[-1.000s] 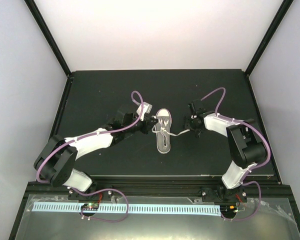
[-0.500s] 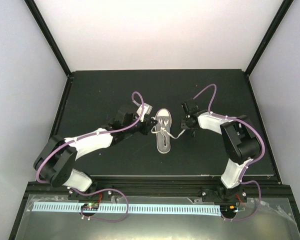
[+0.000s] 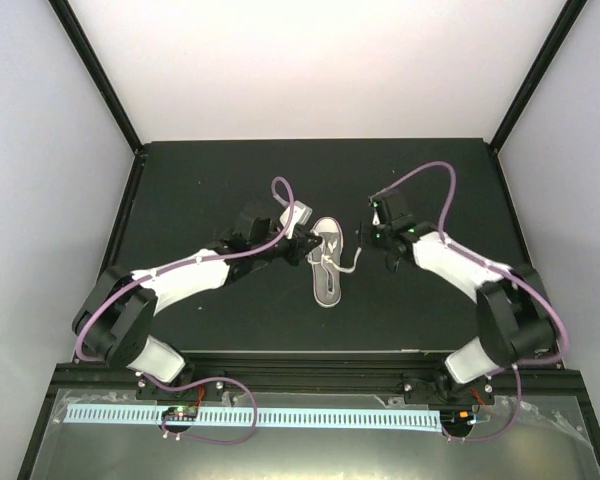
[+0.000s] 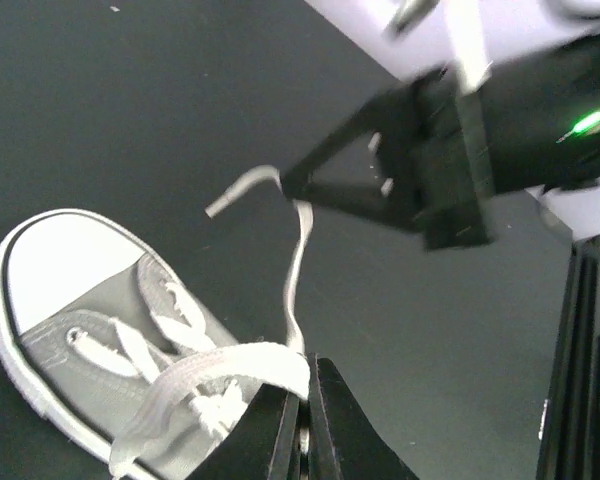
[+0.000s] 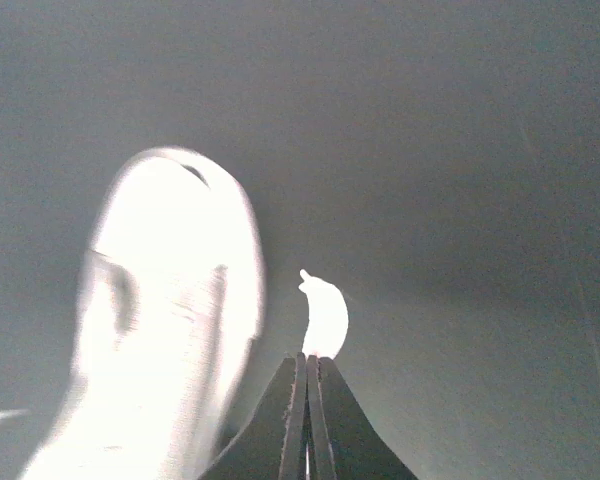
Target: Tie the shoes
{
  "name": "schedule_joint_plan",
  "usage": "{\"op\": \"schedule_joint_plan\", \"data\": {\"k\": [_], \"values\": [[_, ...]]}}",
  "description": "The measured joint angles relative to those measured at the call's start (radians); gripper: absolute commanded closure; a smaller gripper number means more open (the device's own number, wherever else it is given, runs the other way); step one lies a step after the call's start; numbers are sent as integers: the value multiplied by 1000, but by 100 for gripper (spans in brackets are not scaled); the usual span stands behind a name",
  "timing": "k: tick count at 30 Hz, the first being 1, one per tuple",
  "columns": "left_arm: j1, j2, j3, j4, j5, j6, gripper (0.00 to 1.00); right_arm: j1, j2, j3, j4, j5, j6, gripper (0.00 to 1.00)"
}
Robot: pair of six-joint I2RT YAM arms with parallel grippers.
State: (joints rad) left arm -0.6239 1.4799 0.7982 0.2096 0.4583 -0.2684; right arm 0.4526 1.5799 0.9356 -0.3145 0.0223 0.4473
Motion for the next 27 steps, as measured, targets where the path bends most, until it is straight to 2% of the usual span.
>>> {"op": "schedule_joint_plan", "data": {"k": [4,8,21,27], "values": [[0,43,54,-10,53,32,98,1,-188,0,114,-95,-11,98],[0,95,104,-20,109,48,98,2,-287,-6,241,-204,-20,98],[0,161,153,-23,195,52,98,2,-334,-63,400,-367,-18,98],[0,175,173,-26,199,51,93,2,-345,-78,420,-393,-13,99]]}}
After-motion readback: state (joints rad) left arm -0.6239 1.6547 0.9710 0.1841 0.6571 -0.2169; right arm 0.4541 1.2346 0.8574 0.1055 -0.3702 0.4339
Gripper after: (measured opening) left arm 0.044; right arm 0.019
